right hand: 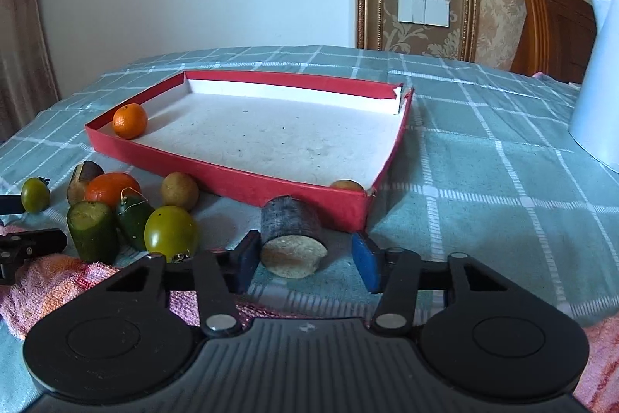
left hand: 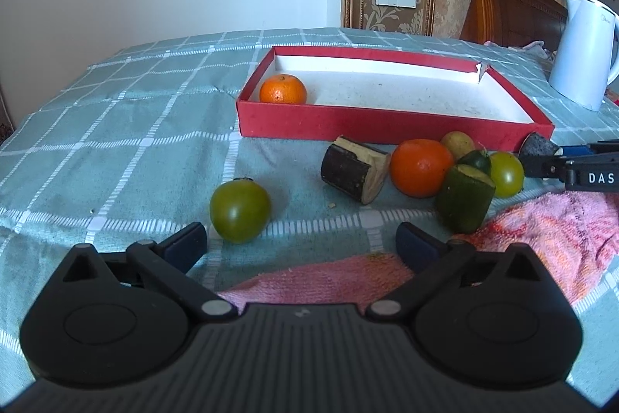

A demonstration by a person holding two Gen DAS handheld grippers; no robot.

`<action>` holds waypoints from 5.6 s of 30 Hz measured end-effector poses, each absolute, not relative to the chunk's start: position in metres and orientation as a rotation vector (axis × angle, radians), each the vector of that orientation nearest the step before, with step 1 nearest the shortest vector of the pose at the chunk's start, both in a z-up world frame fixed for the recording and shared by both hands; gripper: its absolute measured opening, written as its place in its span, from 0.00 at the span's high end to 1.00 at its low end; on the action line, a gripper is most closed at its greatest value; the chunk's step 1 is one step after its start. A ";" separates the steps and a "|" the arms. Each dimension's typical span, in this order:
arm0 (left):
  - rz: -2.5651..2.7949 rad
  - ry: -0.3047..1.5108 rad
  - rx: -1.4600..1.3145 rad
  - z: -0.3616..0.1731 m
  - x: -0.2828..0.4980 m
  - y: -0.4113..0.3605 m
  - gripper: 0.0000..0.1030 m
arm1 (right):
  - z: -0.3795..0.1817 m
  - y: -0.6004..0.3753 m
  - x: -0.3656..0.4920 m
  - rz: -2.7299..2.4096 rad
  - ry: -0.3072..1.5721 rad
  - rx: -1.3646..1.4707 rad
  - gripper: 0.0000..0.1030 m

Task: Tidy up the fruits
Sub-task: 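Close the right gripper on the dark log-shaped piece with light cut face, then carry the log piece into the red box and open the right gripper, then close the left gripper on the large green tomato, then carry the green tomato into the red box and open the left gripper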

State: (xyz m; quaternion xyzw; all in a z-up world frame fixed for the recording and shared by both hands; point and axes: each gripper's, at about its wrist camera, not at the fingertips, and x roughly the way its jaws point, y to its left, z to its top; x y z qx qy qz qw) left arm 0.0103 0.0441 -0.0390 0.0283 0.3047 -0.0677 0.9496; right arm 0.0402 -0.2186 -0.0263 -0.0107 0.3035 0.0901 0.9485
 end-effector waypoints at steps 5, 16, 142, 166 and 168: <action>-0.138 0.623 0.056 -0.039 0.011 0.044 0.00 | -0.026 -0.216 0.040 0.191 0.614 -0.024 0.67; -0.143 0.630 0.042 -0.040 0.012 0.046 0.00 | -0.025 -0.224 0.041 0.183 0.609 0.035 0.67; -0.216 0.510 0.072 0.015 0.063 0.036 0.70 | -0.006 -0.206 0.075 0.127 0.531 -0.034 0.25; -0.229 0.636 0.088 -0.012 0.174 -0.004 0.70 | -0.008 -0.202 0.078 0.087 0.530 -0.053 0.18; -0.221 0.632 0.098 -0.011 0.171 -0.004 0.69 | -0.009 -0.203 0.079 0.086 0.529 -0.052 0.18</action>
